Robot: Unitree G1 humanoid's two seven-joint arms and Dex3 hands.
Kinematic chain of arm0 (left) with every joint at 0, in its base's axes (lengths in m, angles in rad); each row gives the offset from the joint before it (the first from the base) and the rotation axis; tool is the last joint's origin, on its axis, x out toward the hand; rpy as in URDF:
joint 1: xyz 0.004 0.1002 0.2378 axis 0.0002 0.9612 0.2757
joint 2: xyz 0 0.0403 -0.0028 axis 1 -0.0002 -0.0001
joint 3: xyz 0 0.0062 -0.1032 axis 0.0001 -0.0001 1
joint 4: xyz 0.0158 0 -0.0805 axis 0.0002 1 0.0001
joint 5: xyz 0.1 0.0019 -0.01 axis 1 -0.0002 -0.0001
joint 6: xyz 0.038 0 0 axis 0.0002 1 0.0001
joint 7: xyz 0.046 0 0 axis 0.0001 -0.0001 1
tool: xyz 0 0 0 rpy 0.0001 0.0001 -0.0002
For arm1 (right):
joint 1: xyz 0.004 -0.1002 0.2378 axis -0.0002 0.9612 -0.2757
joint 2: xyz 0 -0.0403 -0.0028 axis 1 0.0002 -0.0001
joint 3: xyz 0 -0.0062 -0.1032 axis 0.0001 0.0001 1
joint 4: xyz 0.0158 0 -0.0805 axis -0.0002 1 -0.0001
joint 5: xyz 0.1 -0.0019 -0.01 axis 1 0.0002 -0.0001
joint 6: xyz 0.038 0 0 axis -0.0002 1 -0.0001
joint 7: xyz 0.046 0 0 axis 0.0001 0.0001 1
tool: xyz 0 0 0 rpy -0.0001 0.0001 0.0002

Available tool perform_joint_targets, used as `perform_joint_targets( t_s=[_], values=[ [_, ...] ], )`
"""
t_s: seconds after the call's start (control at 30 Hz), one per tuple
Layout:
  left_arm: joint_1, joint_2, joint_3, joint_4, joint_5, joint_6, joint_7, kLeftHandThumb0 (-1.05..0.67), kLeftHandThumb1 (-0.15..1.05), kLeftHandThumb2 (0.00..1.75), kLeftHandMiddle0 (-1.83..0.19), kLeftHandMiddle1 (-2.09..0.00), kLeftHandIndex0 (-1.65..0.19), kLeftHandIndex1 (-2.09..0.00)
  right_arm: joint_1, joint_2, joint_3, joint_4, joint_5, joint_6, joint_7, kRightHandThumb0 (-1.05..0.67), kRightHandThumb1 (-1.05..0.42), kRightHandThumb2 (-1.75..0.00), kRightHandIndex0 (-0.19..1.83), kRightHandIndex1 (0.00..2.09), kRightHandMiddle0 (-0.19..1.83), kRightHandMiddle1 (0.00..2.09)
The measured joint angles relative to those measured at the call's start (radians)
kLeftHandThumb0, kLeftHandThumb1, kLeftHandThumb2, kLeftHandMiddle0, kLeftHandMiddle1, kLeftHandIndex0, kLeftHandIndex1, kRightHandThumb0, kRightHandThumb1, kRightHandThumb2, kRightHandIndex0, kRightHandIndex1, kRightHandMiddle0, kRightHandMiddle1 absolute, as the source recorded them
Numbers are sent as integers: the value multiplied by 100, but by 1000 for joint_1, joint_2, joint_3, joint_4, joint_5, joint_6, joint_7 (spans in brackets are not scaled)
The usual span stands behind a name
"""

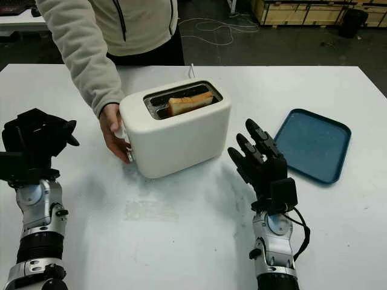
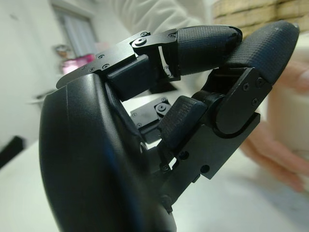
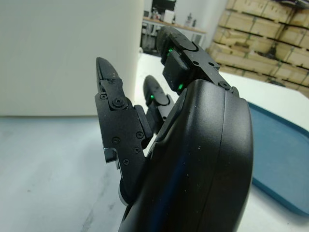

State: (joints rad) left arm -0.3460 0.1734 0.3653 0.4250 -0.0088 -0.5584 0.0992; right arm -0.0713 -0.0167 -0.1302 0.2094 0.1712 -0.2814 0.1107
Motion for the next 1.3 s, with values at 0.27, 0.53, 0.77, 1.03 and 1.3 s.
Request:
perform_joint_targets(
  t_s=[0.27, 0.53, 0.77, 1.03, 1.3],
  values=[
    [48, 188, -52, -21, 151, 28, -11, -105, 92, 29, -38, -159, -23, -151, -45, -82, -48, 24, 3, -4, 34, -24, -86, 0, 59, 2, 57, 1],
    [16, 335, -55, 5, 126, 29, -113, -105, 92, 23, -28, -155, -22, -142, -297, -321, -174, 181, 91, 1, 192, -31, -81, 0, 78, 8, 73, 6],
    [-79, 421, -93, 139, 121, -32, -181, -105, 92, 24, -29, -155, -23, -143, -522, -452, -174, 410, 86, -35, 357, -36, -78, 0, 87, 8, 82, 5],
    [-150, 425, -131, 262, 103, -116, -217, -105, 92, 25, -67, -126, -58, -117, -722, -508, -105, 642, -10, -161, 416, -37, -73, 0, 101, 10, 92, 6],
    [-193, 426, -171, 294, 130, -139, -210, -105, 92, 28, -58, -135, -52, -126, -752, -493, -51, 658, -51, -188, 422, -21, -78, -1, 101, 9, 90, 3]
  ],
)
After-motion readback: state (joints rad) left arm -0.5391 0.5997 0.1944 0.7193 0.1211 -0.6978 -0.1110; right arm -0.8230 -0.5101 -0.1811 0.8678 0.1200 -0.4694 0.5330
